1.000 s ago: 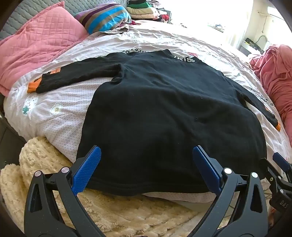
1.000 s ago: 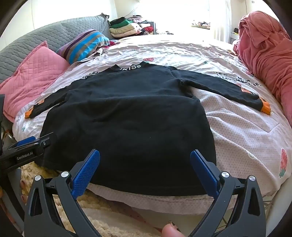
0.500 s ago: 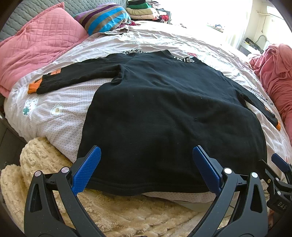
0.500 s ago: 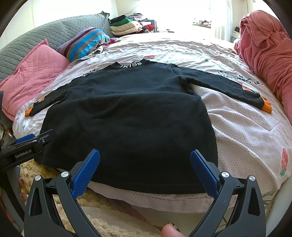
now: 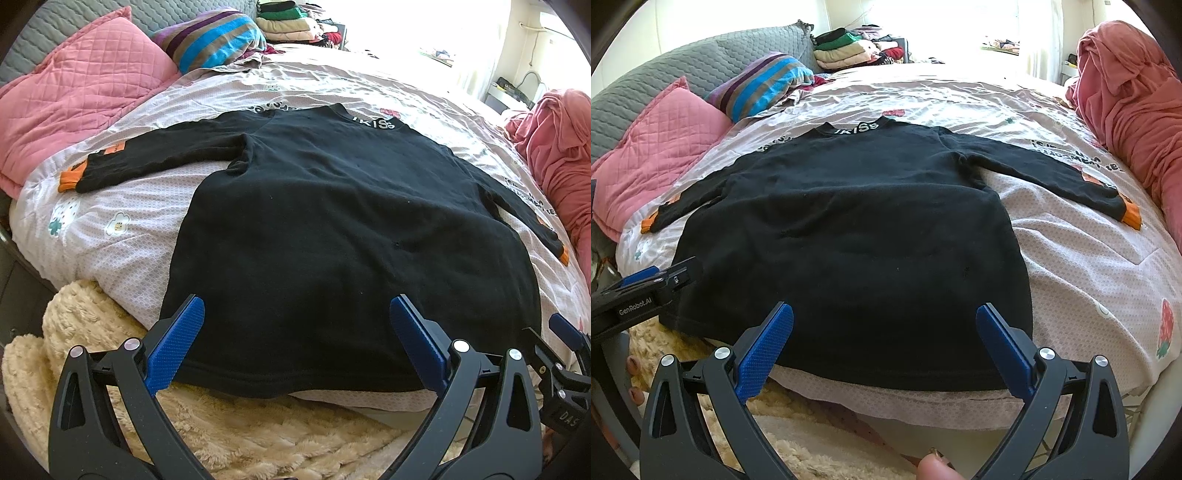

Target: Fold small clothes

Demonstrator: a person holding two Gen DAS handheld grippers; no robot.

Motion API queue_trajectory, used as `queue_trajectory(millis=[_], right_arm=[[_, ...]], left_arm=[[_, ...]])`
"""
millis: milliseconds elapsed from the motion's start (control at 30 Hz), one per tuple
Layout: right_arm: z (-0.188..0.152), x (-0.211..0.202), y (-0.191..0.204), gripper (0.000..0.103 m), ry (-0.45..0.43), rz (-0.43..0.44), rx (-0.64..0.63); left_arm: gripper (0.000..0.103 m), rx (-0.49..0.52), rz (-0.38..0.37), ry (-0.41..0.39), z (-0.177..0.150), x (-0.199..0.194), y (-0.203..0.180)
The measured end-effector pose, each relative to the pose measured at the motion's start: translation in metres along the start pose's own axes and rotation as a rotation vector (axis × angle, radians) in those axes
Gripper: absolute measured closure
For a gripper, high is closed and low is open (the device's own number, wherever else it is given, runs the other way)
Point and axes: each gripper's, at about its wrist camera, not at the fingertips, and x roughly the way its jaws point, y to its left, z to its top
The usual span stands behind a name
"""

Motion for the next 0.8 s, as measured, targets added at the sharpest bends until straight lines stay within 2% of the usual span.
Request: queue_trajectory(millis=[800], right_arm=[[0.0057, 0.0009, 0.0000, 0.004, -0.006, -0.006, 0.001]], left_arm=[[0.009, 0.003, 0.000, -0.002, 0.0035, 0.0031, -0.0008]])
